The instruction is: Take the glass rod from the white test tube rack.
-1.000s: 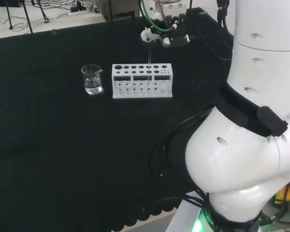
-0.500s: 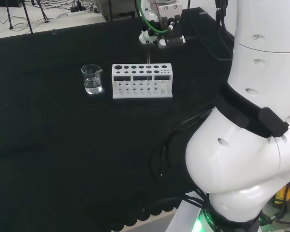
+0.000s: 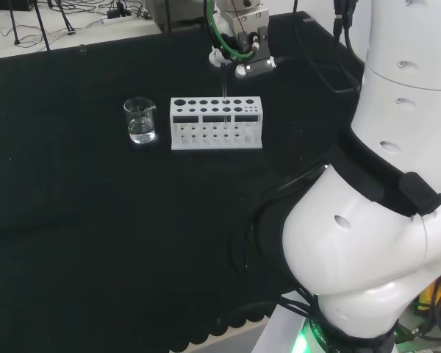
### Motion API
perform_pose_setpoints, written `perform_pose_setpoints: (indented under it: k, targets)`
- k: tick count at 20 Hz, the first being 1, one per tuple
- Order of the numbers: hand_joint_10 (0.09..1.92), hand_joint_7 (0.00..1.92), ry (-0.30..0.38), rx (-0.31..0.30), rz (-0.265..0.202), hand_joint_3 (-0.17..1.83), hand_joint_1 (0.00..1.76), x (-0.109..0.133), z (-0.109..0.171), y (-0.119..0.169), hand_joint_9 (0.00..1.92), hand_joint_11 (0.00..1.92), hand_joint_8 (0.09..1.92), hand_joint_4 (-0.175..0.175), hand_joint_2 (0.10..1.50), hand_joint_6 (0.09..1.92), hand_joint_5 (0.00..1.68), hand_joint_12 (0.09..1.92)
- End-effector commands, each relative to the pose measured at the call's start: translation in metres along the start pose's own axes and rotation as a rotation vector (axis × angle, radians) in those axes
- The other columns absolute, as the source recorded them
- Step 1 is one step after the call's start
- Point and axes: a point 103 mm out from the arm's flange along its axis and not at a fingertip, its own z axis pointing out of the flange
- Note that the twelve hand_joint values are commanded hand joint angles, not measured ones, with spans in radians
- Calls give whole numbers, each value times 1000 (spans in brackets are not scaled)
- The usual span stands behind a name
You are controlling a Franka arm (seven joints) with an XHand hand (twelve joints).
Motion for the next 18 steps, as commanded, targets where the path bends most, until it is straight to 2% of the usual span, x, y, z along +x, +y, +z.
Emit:
perform_pose_setpoints:
  k: [1, 2, 8, 12, 16, 18]
  targets:
    - [718, 1170, -32, -132, 43, -84, 1293, 8, -21, -1, 1638, 1376, 1027, -175, 1099, 557, 1086, 758]
    - [722, 1158, -26, -144, 47, -68, 1295, 7, -26, -2, 1639, 1373, 1036, -175, 1094, 552, 1083, 768]
    - [710, 1130, -32, -117, 74, -20, 1295, -2, -60, -12, 1666, 1377, 1070, -175, 1080, 559, 1066, 807]
    - [702, 1118, -19, -105, 90, -6, 1293, -12, -90, -31, 1681, 1383, 1090, -175, 1078, 579, 1053, 824]
    - [702, 1113, 5, -148, 85, -4, 1292, -13, -117, -50, 1687, 1387, 1098, -175, 1078, 582, 1050, 830]
    - [703, 1112, 43, -164, 81, -3, 1292, -11, -129, -58, 1688, 1388, 1100, -175, 1079, 583, 1049, 832]
